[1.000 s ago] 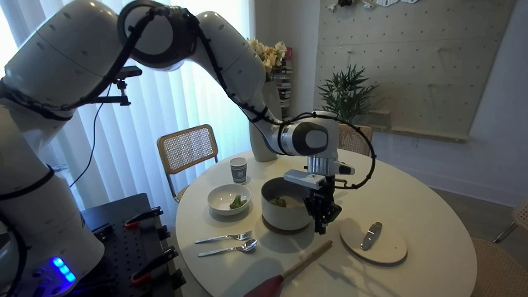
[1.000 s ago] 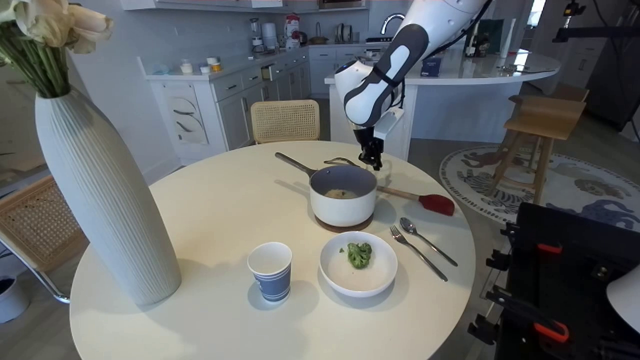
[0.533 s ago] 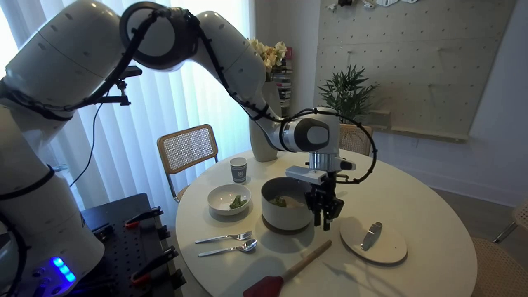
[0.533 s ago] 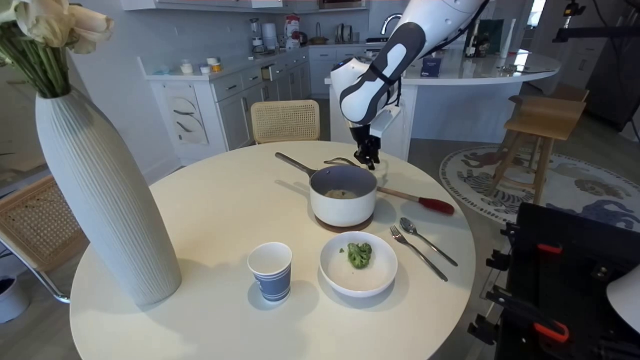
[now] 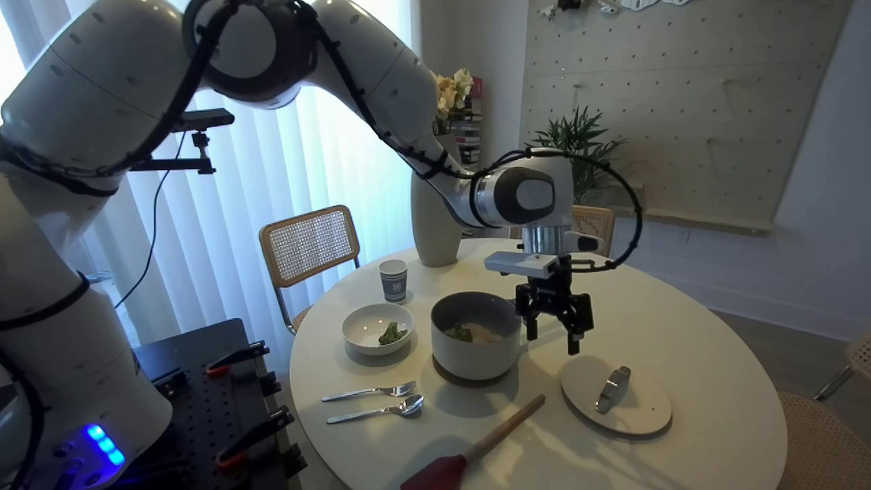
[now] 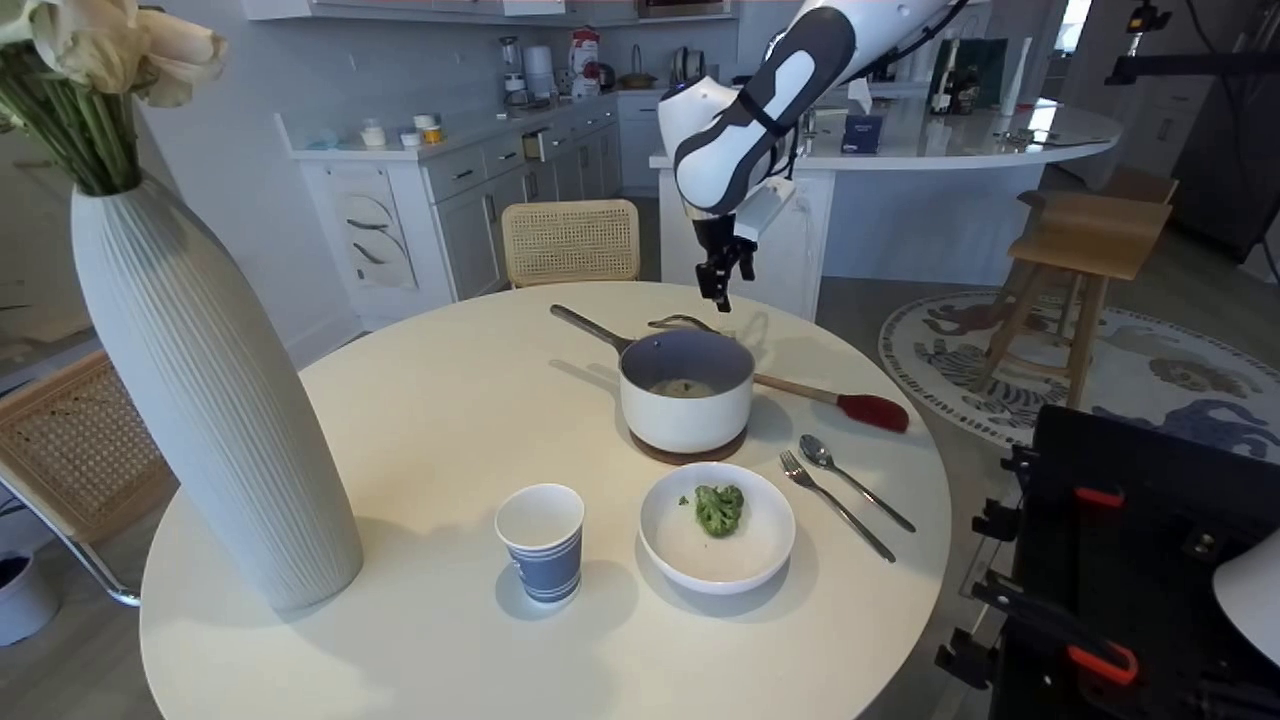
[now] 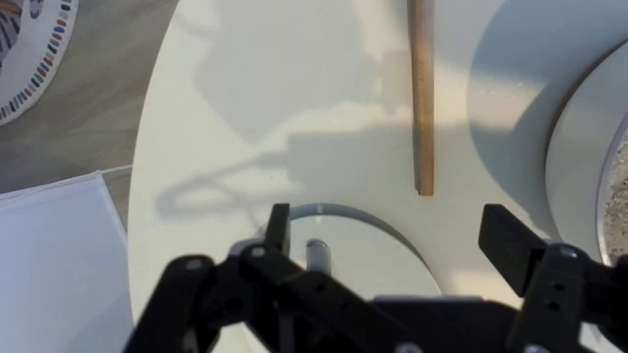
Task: Take the spatula from the white pot and put it on the table the get the lid and put on the white pot
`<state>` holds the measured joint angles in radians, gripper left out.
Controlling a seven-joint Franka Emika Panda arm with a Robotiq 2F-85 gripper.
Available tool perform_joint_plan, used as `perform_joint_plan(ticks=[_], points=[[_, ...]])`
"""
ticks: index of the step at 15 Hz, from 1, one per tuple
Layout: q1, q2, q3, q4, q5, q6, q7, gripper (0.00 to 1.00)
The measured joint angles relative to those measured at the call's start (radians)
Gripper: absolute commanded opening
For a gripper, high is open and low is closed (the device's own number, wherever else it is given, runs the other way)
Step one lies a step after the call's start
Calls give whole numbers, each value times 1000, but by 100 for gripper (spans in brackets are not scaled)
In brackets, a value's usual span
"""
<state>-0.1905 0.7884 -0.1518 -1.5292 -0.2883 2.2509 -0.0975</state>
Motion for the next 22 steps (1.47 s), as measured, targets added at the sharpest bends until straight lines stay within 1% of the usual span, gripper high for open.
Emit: perform_joint_plan(ticks=[3,7,10,12,18,20,22], points=[[-26,-37,1,0,7,0,-65,100],[-75,-68,16,0,63,3,-180,100],[-108,-70,19,1,90,17,-226,100],[-121,-69,18,1,95,18,-232,100],[-117,-64,18,1,95,18,-232,100],[-113,-64,14,-1,95,18,-204,100],[-100,-63,4,1,95,18,-146,100]])
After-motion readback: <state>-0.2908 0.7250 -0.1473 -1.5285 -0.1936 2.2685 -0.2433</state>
